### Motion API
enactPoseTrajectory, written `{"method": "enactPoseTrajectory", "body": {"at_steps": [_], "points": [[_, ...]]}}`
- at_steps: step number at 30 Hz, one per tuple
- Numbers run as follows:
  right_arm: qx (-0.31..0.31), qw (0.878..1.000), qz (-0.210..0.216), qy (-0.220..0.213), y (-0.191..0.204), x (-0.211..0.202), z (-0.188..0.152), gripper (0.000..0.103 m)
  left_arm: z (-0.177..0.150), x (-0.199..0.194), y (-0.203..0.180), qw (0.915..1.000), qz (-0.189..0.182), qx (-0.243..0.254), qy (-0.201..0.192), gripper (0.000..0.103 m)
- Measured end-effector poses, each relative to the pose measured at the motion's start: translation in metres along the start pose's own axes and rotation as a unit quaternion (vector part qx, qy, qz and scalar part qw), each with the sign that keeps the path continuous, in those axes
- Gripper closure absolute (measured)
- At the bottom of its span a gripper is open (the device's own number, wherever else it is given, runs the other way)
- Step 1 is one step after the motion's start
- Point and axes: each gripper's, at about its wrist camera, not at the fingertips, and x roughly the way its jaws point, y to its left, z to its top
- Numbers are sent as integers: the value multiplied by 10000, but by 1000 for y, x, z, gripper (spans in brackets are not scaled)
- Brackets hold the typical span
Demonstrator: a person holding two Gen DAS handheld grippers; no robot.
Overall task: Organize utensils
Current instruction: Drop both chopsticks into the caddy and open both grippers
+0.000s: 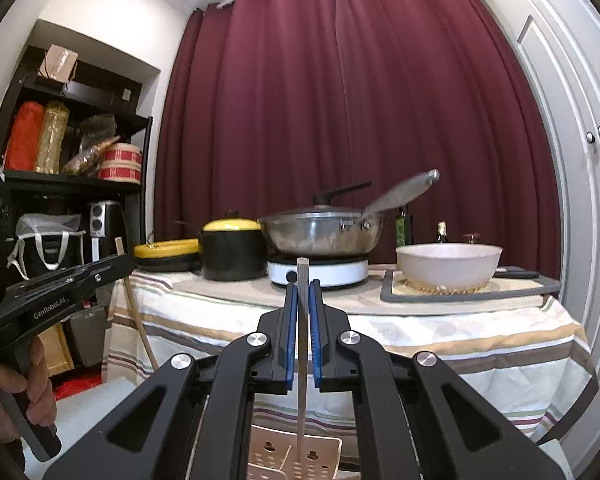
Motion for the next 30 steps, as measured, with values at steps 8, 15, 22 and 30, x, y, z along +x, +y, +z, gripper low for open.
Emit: {"method": "enactPoseTrajectory", "body": {"at_steps": [8, 15, 22, 30], "points": [[8, 9976, -153, 682, -7, 30, -50, 94, -56, 34, -2, 9984, 79, 68, 563, 79], [38, 9964, -272, 798, -3, 11, -60, 58, -77, 17, 1, 9969, 169, 11, 768, 54], [-121, 9960, -343, 819, 10, -29, -63, 57, -87, -23, 0, 9960, 379, 161, 793, 46], [-140, 9940, -525, 952, 19, -71, -82, 57, -109, -61, -2, 9937, 558, 164, 959, 45]]}}
